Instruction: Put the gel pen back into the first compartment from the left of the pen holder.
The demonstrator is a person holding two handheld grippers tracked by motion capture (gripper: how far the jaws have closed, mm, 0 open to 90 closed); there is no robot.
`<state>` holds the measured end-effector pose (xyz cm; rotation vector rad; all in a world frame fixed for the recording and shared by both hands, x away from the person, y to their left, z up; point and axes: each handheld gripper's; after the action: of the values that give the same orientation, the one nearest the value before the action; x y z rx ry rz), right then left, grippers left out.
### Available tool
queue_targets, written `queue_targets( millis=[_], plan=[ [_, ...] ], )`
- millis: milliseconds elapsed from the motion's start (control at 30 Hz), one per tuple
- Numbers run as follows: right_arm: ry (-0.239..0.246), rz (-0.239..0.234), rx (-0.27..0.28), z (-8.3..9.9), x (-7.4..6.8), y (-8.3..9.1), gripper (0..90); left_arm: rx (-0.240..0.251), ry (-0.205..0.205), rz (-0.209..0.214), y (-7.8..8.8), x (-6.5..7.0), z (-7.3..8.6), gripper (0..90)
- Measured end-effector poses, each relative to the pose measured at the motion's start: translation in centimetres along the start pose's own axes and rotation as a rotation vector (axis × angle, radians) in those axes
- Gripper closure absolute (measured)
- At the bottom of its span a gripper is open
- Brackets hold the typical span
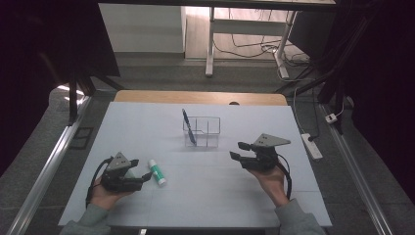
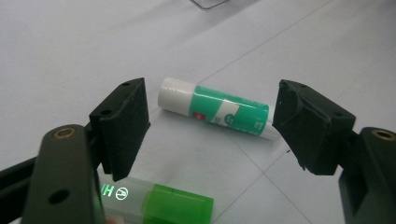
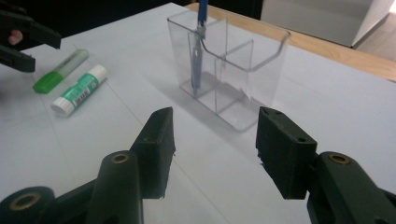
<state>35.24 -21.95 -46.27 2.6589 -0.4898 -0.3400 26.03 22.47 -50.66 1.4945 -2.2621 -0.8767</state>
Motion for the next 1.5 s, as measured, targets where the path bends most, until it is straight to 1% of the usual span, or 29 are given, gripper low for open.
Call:
queue_targets(
  millis=[200, 400, 467, 633, 700, 800, 900, 1033, 1167, 1367, 1500],
  plan=[
    [-0.015, 0.029, -0.016, 1.6, 0.1, 1.6, 46.0, 0.000, 0.003, -0.004, 0.0, -0.2, 0.1, 26.6],
    [-0.025, 0.050, -0.026, 2.6, 0.1, 2.8, 45.4, 0.001, 0.008, -0.009, 0.1, -0.4, 0.1, 26.6],
    [-0.032, 0.053, -0.019, 2.9, 0.1, 3.0, 45.3, 0.002, 0.009, -0.011, 0.2, -0.5, 0.2, 26.6],
    [-0.028, 0.047, -0.036, 3.5, -0.1, 3.5, 44.5, 0.002, 0.022, -0.018, 0.2, -0.8, 0.2, 26.6],
    [-0.025, 0.052, -0.048, 3.8, 0.0, 3.6, 44.4, 0.001, 0.023, -0.021, 0.2, -1.0, 0.2, 26.7],
    [-0.032, 0.054, -0.045, 4.1, 0.0, 3.8, 44.2, 0.002, 0.027, -0.025, 0.3, -1.2, 0.3, 26.7],
    [-0.024, 0.062, -0.055, 4.4, 0.0, 4.1, 44.2, 0.005, 0.031, -0.031, 0.4, -1.4, 0.3, 26.7],
    [-0.027, 0.073, -0.069, 4.7, 0.1, 4.4, 44.2, 0.003, 0.041, -0.040, 0.5, -1.7, 0.4, 26.8],
    [-0.032, 0.082, -0.063, 5.1, 0.3, 4.8, 44.2, 0.001, 0.049, -0.049, 0.6, -2.1, 0.6, 26.8],
    [-0.032, 0.096, -0.076, 5.5, 0.4, 5.4, 44.2, -0.001, 0.073, -0.064, 0.9, -2.9, 0.8, 26.8],
    [-0.029, 0.103, -0.087, 5.6, 0.5, 5.6, 44.1, -0.002, 0.088, -0.074, 1.1, -3.5, 0.9, 26.8]
  ],
)
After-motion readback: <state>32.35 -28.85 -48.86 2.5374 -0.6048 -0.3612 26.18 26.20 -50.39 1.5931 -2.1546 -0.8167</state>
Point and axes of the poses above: each handheld gripper's, and its own axes: y roughly backward along the jaws, z roughly out of its underside, x roughly to its right, and after that the axes turned 15 degrees about -z, right-handed
